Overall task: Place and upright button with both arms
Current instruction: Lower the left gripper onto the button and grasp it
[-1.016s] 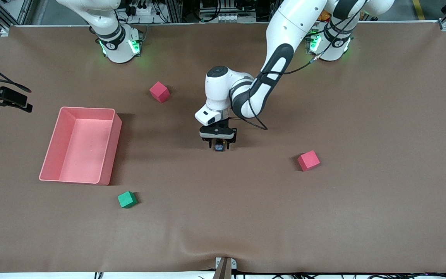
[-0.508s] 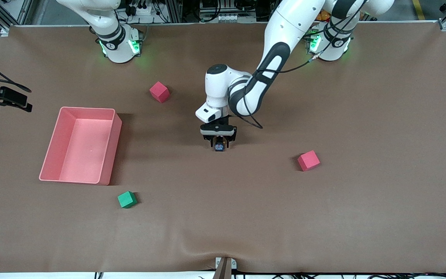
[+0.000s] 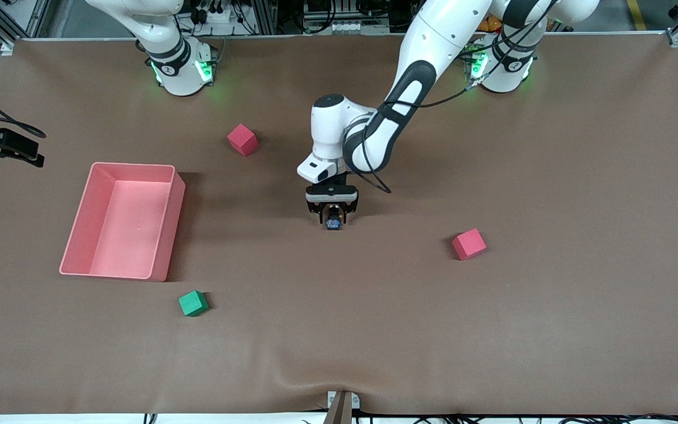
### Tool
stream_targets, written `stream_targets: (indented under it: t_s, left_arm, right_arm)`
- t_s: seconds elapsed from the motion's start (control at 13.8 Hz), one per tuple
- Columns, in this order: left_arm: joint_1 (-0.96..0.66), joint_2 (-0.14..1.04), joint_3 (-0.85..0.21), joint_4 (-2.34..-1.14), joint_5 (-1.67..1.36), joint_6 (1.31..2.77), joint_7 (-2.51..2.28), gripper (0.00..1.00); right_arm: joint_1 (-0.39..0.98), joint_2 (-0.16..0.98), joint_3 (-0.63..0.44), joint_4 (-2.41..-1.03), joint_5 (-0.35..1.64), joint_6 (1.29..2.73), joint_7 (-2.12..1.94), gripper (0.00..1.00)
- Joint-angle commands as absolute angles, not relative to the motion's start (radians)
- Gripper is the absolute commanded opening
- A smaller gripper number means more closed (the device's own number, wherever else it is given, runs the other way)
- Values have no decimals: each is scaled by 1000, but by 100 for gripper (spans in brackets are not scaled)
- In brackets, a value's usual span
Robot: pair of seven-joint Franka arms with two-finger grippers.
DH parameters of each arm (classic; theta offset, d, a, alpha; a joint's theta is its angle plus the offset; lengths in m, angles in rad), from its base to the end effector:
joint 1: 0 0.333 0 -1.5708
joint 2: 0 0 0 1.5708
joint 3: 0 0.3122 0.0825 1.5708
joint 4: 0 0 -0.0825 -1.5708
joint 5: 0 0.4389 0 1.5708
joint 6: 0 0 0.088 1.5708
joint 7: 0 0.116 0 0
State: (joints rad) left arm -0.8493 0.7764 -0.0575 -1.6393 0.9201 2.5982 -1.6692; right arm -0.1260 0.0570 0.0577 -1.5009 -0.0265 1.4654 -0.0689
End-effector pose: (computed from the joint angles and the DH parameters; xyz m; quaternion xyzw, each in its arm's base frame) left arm 0.4457 -0.5835 0.1236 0.9652 0.0116 0.2606 0.0150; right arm 0.6131 -0.0462 0.6046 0.9989 -0.0005 -0.0469 0.0084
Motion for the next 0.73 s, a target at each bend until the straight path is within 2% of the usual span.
stream_targets:
  t_s: [0.0,0.36,0.65]
  left_arm:
    - [-854,775,-48,-1649,956,2622,-1710,65]
    - [-856,790,-48,-1646,956,2622,-1710,64]
    - [-854,790,-48,-1644,960,2623,-1707,57]
  right_arm:
    - [-129,44,67,-1499,-23,1439,-64,100]
    - [-129,49,67,-1499,-17,1425,-74,100]
    - [-127,49,67,-1499,-17,1425,-75,100]
